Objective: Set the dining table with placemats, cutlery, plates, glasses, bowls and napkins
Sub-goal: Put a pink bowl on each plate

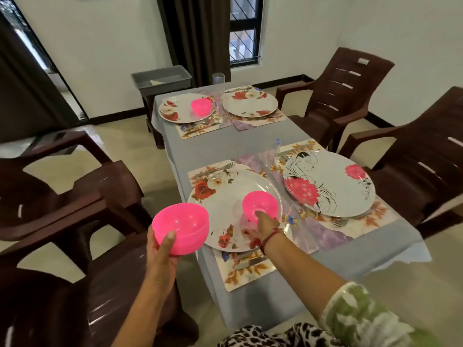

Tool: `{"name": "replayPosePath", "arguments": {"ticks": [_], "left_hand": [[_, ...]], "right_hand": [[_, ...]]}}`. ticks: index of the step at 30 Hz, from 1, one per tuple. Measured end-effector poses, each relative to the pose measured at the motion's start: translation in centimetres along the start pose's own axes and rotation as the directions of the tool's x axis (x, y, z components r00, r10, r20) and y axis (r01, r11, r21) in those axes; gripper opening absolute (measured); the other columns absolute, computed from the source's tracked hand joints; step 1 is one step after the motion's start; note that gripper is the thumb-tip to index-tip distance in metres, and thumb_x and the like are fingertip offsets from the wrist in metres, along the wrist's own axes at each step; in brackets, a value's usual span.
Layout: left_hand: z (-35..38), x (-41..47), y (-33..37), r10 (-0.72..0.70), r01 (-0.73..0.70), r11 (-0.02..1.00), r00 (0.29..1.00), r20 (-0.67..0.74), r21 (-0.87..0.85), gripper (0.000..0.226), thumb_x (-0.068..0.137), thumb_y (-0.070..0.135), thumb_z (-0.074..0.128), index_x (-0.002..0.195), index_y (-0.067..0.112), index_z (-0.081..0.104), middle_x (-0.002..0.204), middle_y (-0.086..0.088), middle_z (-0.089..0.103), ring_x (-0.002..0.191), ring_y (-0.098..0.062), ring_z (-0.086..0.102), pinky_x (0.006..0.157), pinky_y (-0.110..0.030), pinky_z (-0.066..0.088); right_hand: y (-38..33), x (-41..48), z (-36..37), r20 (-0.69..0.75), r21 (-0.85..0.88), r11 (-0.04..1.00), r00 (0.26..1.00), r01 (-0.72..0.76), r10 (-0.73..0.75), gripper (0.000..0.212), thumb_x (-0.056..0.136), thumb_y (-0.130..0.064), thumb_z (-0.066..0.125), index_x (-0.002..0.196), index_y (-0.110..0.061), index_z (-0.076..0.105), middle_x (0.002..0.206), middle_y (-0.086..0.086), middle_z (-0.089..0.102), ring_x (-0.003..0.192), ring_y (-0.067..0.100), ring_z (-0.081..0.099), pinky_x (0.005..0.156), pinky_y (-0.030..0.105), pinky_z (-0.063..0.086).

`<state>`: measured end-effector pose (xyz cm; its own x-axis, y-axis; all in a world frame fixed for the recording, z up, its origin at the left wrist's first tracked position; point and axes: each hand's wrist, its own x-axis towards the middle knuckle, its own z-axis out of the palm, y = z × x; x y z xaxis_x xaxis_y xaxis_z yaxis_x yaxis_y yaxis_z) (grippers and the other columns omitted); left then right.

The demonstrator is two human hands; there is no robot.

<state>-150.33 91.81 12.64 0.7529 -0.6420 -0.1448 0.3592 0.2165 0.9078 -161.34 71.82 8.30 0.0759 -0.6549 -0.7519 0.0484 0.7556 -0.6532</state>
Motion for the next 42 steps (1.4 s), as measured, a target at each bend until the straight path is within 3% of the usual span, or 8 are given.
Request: {"name": "replayPosePath", "arguments": {"ticks": [3,5,8,14,20,25,33,42], "left_hand": [[0.8,0.7,-0.3,-0.014,0.014,1.0,1.0,0.023,0.011,0.111,0.028,0.065,0.087,0.126,0.029,0.047,0.121,-0.003,0.053,0.11,-0.023,0.056,0.069,-0.036,0.06],[1.4,0.9,-0.4,-0.034,0.034,0.999,0.998,0.054,0.011,0.106,0.031,0.065,0.087,0.123,0.03,0.05,0.119,-0.002,0.056,0.11,-0.024,0.057,0.071,-0.04,0.059],[2.7,1.1,-0.4,-0.06,0.056,0.998,0.989,0.138,0.034,0.109,0.031,0.069,0.085,0.124,0.025,0.051,0.114,-0.003,0.06,0.104,-0.022,0.061,0.067,-0.035,0.06],[6.3,1.0,-0.2,-0.13,0.135,0.991,0.942,0.308,0.005,0.121,0.026,0.074,0.084,0.126,0.015,0.049,0.106,-0.005,0.069,0.099,-0.022,0.067,0.072,-0.037,0.059],[8.4,0.9,-0.4,-0.166,0.179,0.984,0.891,0.423,0.009,0.12,0.019,0.077,0.081,0.121,0.021,0.052,0.102,-0.001,0.071,0.099,-0.025,0.064,0.074,-0.044,0.055],[10.9,0.7,0.5,-0.127,0.152,0.988,0.857,0.499,-0.011,0.123,0.014,0.063,0.09,0.121,0.019,0.049,0.101,-0.002,0.07,0.095,-0.019,0.067,0.071,-0.03,0.059],[18.1,1.9,-0.5,-0.006,0.048,0.992,0.939,0.344,-0.113,0.095,0.031,0.065,0.088,0.113,0.025,0.063,0.103,0.0,0.072,0.097,-0.019,0.068,0.078,-0.038,0.058],[27.4,4.5,-4.5,0.065,-0.059,0.992,0.996,0.055,-0.11,0.108,0.021,0.068,0.086,0.116,0.025,0.057,0.104,0.0,0.07,0.102,-0.022,0.065,0.088,-0.041,0.052]], "right_hand": [[-0.3,-2.8,-0.7,0.125,0.069,0.995,0.99,-0.074,0.065,0.057,0.094,-0.02,0.053,0.144,-0.01,0.03,0.132,0.013,0.047,0.118,0.031,0.05,0.086,0.038,0.047],[-0.6,-5.6,-1.0,0.255,0.119,0.991,0.967,-0.058,0.026,0.04,0.095,-0.02,0.053,0.133,-0.013,0.042,0.11,0.006,0.054,0.093,0.023,0.055,0.073,0.029,0.049],[-1.7,-9.7,-1.3,0.536,-0.175,0.955,0.837,0.24,-0.112,0.04,0.091,-0.037,0.059,0.127,-0.022,0.049,0.123,0.002,0.052,0.107,0.022,0.056,0.089,0.036,0.052],[-4.4,-13.7,-2.8,0.708,-0.451,0.527,0.648,0.72,-0.281,0.104,0.071,-0.043,0.078,0.151,-0.033,0.012,0.152,-0.004,0.021,0.137,0.021,0.029,0.108,0.046,0.037],[-6.8,-14.9,-4.4,0.765,-0.491,0.177,0.52,0.853,-0.381,0.114,0.062,-0.052,0.082,0.149,-0.035,0.01,0.153,-0.003,0.023,0.139,0.02,0.028,0.109,0.046,0.035],[-8.3,-14.6,-5.9,0.742,-0.406,0.237,0.47,0.883,-0.479,0.107,0.064,-0.046,0.083,0.147,-0.039,0.017,0.151,-0.006,0.028,0.134,0.016,0.034,0.105,0.038,0.036],[-17.5,-10.3,-9.1,0.566,-0.081,0.51,0.461,0.856,-0.683,0.087,0.063,-0.045,0.078,0.136,-0.035,0.031,0.135,-0.002,0.041,0.119,0.016,0.047,0.091,0.031,0.049],[-23.4,13.2,-15.0,0.499,-0.604,0.385,0.707,0.698,-0.501,0.117,0.06,-0.049,0.084,0.15,-0.028,0.012,0.141,0.013,0.032,0.126,0.034,0.041,0.103,0.044,0.037]]}}
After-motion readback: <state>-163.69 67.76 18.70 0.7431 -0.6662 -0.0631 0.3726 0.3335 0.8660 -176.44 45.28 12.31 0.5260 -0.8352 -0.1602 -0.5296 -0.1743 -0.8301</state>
